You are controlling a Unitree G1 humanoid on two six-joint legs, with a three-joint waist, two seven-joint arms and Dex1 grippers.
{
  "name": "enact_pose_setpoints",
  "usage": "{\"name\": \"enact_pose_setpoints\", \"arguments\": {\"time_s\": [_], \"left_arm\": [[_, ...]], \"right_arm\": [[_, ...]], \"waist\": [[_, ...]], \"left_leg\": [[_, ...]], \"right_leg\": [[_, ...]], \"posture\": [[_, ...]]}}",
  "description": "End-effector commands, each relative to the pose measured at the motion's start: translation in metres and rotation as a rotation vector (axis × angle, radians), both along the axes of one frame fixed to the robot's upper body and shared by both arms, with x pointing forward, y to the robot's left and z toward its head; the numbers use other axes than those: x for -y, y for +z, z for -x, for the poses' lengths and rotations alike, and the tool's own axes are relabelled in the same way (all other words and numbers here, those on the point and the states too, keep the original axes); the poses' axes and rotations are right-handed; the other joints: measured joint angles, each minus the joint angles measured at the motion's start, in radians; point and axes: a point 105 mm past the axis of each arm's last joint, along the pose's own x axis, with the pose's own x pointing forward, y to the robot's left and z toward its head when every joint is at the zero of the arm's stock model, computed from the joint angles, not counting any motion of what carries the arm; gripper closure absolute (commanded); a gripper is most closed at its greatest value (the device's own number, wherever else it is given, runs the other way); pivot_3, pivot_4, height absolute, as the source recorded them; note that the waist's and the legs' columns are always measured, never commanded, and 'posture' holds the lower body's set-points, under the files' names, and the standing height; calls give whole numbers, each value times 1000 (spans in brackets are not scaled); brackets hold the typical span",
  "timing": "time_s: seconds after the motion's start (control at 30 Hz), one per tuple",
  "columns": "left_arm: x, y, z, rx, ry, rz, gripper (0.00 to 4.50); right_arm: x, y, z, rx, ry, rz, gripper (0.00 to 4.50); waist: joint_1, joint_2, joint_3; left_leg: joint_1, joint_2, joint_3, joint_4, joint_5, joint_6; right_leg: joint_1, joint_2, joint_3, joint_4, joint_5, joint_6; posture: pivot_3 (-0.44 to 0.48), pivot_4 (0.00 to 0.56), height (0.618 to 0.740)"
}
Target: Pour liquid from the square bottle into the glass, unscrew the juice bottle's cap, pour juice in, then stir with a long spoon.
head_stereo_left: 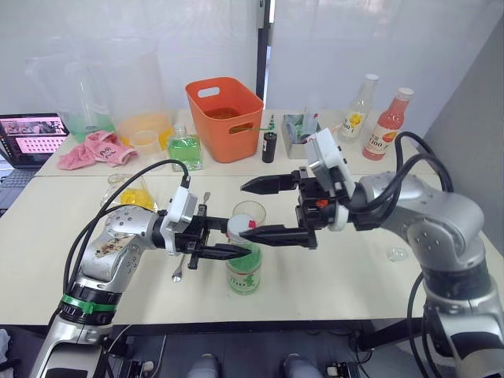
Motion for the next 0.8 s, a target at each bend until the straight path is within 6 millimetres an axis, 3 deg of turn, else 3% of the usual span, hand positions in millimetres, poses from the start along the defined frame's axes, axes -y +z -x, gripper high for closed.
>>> {"name": "enact_pose_setpoints", "arguments": {"time_s": [0.03, 0.4, 0.7, 0.8], "left_arm": [[1, -8, -3, -28, 8, -45, 2748], [7, -7, -6, -33, -9, -47, 2748], [8, -6, -4, -33, -11, -47, 2748], [8, -7, -4, -33, -9, -48, 2748]], "right_arm": [[-1, -1, 7, 9, -99, -22, 25], [-5, -13, 9, -55, -158, -31, 25], [-6, -12, 10, -59, -165, -52, 2796], [-6, -11, 11, -55, -150, -59, 2838]], "waist": [[1, 0, 0], [6, 0, 0], [9, 0, 0], [9, 0, 0]], "left_leg": [[0, 0, 0, 0, 0, 0], [-1, 0, 0, 0, 0, 0], [-1, 0, 0, 0, 0, 0], [-1, 0, 0, 0, 0, 0]], "right_leg": [[0, 0, 0, 0, 0, 0], [0, 0, 0, -2, 0, 0], [1, 0, 0, -3, 0, 0], [1, 0, 0, -3, 0, 0]], "posture": [[0, 150, 739], [0, 150, 739], [0, 150, 739], [0, 150, 739]]}}
